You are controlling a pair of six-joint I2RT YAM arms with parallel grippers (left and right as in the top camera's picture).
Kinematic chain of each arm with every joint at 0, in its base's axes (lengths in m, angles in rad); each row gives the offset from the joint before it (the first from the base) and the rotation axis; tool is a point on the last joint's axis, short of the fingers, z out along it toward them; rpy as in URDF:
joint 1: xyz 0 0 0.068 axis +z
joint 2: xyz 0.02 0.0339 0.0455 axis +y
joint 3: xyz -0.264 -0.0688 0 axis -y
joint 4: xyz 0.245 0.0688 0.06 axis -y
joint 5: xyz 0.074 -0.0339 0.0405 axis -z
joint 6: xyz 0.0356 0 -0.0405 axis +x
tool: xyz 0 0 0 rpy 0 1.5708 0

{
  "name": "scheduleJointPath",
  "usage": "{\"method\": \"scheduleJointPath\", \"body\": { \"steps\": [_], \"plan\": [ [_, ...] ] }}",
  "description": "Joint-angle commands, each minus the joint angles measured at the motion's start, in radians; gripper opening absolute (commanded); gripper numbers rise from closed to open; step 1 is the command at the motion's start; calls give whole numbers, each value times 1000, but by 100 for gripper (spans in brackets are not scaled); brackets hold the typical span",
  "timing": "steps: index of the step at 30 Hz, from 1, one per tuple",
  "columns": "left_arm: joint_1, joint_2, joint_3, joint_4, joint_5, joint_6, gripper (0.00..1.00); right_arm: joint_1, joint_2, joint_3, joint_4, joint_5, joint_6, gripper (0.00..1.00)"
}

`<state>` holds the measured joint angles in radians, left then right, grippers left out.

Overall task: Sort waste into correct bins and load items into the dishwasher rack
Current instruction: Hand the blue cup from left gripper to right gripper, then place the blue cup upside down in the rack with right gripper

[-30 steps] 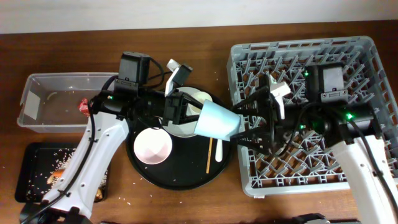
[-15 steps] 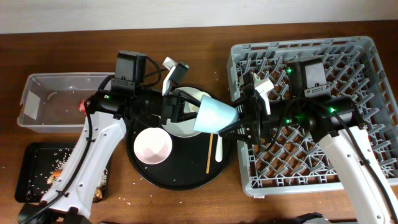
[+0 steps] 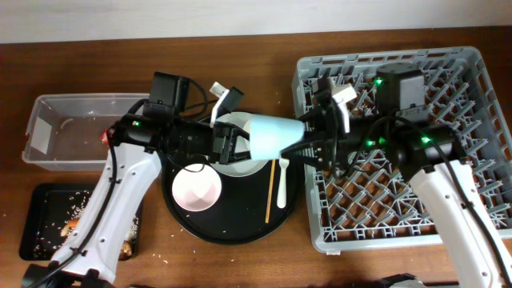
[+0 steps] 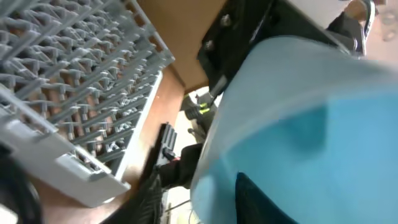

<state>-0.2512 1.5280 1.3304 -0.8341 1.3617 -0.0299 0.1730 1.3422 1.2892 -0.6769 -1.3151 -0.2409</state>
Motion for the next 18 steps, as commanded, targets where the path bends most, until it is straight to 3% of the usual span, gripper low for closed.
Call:
{"method": "scheduleJointPath", "body": {
  "steps": [1,3,5,6,8,9,11,18],
  "plan": [
    [67,7,-27,-10,-132,8,50,-114,-18,41,21,43,79,34],
    [76,7,-27,-19,-166,8,52,-179,-31,41,-24,237,150,35],
    [76,7,-27,-20,-220,8,54,-261,-40,109,-232,721,232,35],
    [76,7,-27,-20,-274,8,59,-278,-40,154,-307,909,247,35],
    [76,7,-27,-20,-374,8,94,-278,-40,227,-423,1159,286,35],
    [76,7,-27,-20,-428,8,99,-278,-38,230,-458,1225,303,34],
    [76,7,-27,-20,-496,8,99,-278,-10,230,-526,1267,329,34],
    [76,7,-27,-20,-611,8,99,-267,183,230,-698,1209,328,27]
  ]
}}
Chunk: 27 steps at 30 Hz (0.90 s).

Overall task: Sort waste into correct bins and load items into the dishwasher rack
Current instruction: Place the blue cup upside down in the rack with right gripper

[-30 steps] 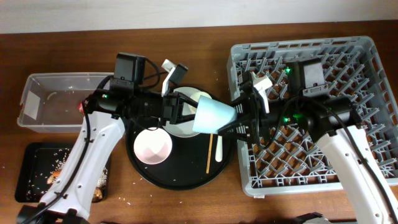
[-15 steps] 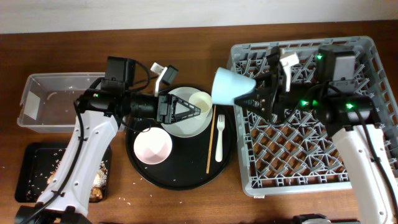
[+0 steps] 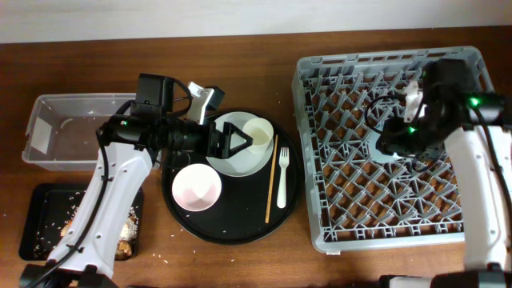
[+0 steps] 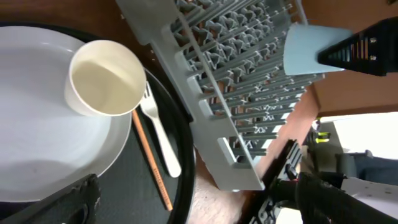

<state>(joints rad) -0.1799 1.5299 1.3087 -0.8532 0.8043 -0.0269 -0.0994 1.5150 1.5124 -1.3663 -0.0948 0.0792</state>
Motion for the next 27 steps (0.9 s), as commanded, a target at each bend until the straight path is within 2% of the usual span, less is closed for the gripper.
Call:
{"method": "scheduleJointPath", "body": {
  "steps": [1,5,9,17,25,26,27],
  "plan": [
    [4,5,-5,-1,-82,5,99,25,12,6,-6,-26,6,27],
    [4,5,-5,-1,-98,5,99,209,13,6,47,-16,8,27],
    [5,5,-5,-1,-98,5,99,290,16,-16,100,29,8,27],
    [4,5,-5,-1,-98,5,99,290,113,-98,183,28,4,27],
    [4,5,-5,-1,-98,6,99,290,113,-189,282,28,4,27],
    [4,5,-5,-1,-98,5,99,290,113,-201,290,28,4,31],
    [4,5,-5,-1,-98,5,99,290,113,-201,289,28,4,48]
  ]
}}
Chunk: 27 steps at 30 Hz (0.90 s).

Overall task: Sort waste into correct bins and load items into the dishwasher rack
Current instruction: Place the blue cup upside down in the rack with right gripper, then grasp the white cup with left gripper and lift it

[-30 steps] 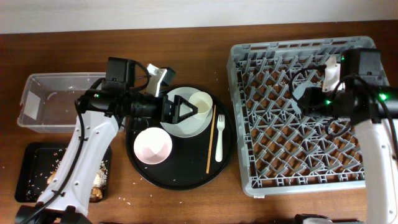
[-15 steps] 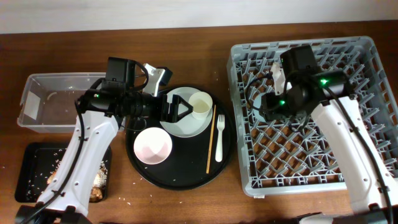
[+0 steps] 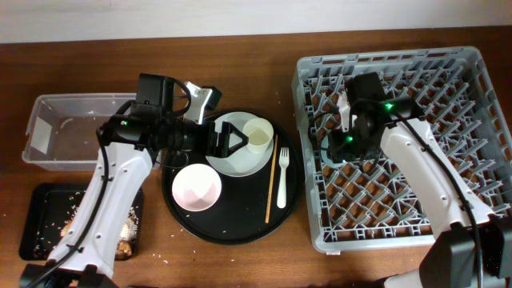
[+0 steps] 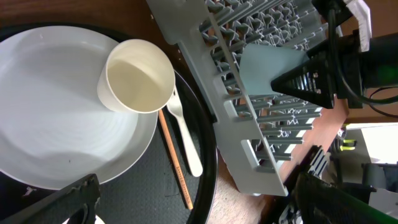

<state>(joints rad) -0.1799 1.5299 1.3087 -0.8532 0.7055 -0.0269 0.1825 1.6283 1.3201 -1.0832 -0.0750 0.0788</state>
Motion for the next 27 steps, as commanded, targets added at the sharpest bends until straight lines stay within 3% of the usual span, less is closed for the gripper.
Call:
{"method": "scheduleJointPath", "body": {
  "steps": [1,3,7,9,10,11,16,18,19,20,21,22,23,24,25,27],
  "plan": [
    [4,5,-5,-1,0,5,99,8,0,-8,-1,8,5,62],
    [4,5,-5,-1,0,5,99,8,0,-5,-2,8,5,74],
    [4,5,-5,-1,0,5,99,7,0,43,-42,8,4,75],
    [4,5,-5,-1,0,5,99,7,-5,249,-192,4,5,75],
    [4,5,-5,-1,0,5,99,7,-6,399,-329,5,5,83],
    [4,5,-5,-1,0,5,99,7,-6,443,-376,4,5,99],
    [4,5,-5,1,2,5,99,7,-2,452,-465,24,5,99],
    [5,5,-5,98,-12,5,99,7,-2,452,-492,54,5,99],
    [3,8,-5,132,-17,-39,99,7,-2,452,-492,54,5,99],
    [-12,9,-5,137,-135,-160,99,7,-2,452,-490,53,6,99],
    [-34,9,-6,131,-271,-245,90,7,-2,452,-491,48,9,99],
    [-86,9,-8,132,-429,-349,61,7,-2,452,-492,42,9,99],
    [-117,9,-8,136,-491,-386,54,7,-2,452,-493,42,9,99],
    [-180,16,-8,159,-606,-455,54,7,-2,452,-492,42,9,99],
    [-220,38,-8,187,-637,-464,49,7,-2,452,-492,42,9,99],
    [-279,134,-8,235,-679,-485,48,7,-2,452,-492,42,9,99]
  ]
}}
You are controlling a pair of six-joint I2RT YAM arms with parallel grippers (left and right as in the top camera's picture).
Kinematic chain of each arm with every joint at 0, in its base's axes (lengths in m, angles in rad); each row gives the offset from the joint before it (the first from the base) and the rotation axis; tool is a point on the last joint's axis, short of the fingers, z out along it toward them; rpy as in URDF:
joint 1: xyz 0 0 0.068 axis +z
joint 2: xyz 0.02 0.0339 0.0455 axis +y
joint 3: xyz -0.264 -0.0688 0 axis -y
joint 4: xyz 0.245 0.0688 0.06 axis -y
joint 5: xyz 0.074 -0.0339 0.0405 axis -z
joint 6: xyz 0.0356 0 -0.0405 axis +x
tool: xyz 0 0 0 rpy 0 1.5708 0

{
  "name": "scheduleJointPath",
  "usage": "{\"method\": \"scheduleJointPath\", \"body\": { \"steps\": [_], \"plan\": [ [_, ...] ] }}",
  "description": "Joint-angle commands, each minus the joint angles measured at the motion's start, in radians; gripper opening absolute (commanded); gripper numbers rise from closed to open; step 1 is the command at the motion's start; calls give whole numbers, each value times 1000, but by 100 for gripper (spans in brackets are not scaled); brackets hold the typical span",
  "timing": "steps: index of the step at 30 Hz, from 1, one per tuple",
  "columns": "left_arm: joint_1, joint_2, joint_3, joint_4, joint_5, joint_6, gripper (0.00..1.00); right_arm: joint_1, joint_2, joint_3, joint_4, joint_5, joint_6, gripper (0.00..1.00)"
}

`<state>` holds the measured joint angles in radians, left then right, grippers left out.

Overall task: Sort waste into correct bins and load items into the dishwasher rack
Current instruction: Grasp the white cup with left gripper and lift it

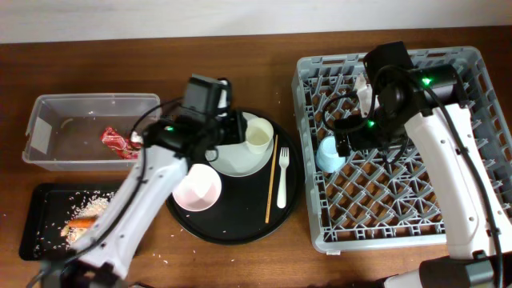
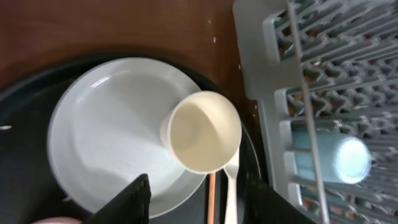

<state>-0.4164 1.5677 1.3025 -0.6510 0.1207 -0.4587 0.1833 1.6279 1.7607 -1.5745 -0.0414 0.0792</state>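
Observation:
A light blue cup [image 1: 326, 154] lies on its side in the left part of the grey dishwasher rack [image 1: 384, 58]; the left wrist view shows the cup [image 2: 329, 158] free of any fingers. My right gripper [image 1: 349, 140] is just to its right, open. A cream paper cup [image 1: 258, 135] stands on the white plate [image 1: 232, 164] in the black round tray [image 1: 240, 228]. My left gripper [image 2: 202, 202] hovers open above the plate's edge near the paper cup [image 2: 204, 132]. A pink bowl [image 1: 197, 188], a wooden chopstick [image 1: 271, 182] and a white fork [image 1: 282, 180] also lie on the tray.
A clear plastic bin [image 1: 48, 120] at the left holds a red wrapper [image 1: 118, 142]. A black bin [image 1: 44, 200] at the front left holds rice and food scraps. The rack [image 2: 280, 37] fills the right side of the table.
My right gripper held the blue cup low at the rack's left part; now the cup lies there on its side, free. My left arm has moved right, closer over the plate and paper cup.
First both grippers were on the blue cup above the plate. Then my right gripper alone held it over the rack's right side, with my left open by the plate. It then held the cup at the rack's left part, where the cup now lies.

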Motion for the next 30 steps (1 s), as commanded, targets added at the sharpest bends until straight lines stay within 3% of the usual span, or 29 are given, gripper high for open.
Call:
{"method": "scheduleJointPath", "body": {
  "steps": [1,5,8,10,13,15,17,19,21,22,23,24,27,30],
  "plan": [
    [-48,148,-2,51,-92,-74,47,6,-2,11,-1,8,8,99],
    [-48,276,-2,72,-91,-80,44,6,-2,11,-1,8,8,99],
    [-48,285,-2,98,-84,-80,23,6,-2,11,-3,8,8,99],
    [-48,285,-2,101,-84,-79,1,6,-2,11,-8,8,8,99],
    [-34,244,5,73,-83,-79,1,6,-2,11,-13,8,8,99],
    [45,3,8,32,14,32,0,6,-2,11,-15,-20,8,99],
    [117,-159,8,-3,53,41,0,6,-3,12,9,-149,-43,99],
    [213,-270,8,-37,197,120,0,6,-6,12,23,-345,-178,100],
    [349,-335,8,-134,458,238,0,6,-6,12,24,-472,-265,99],
    [415,-326,7,-169,663,328,0,6,-6,11,30,-589,-343,100],
    [433,-317,7,-173,744,357,0,6,-6,12,31,-647,-385,100],
    [456,-291,7,-172,901,406,0,6,-6,11,33,-727,-433,100],
    [455,-162,7,-164,1123,470,0,6,-5,11,76,-814,-449,100],
    [447,25,7,-122,1445,591,0,6,-5,11,126,-868,-461,99]
  ]
}}
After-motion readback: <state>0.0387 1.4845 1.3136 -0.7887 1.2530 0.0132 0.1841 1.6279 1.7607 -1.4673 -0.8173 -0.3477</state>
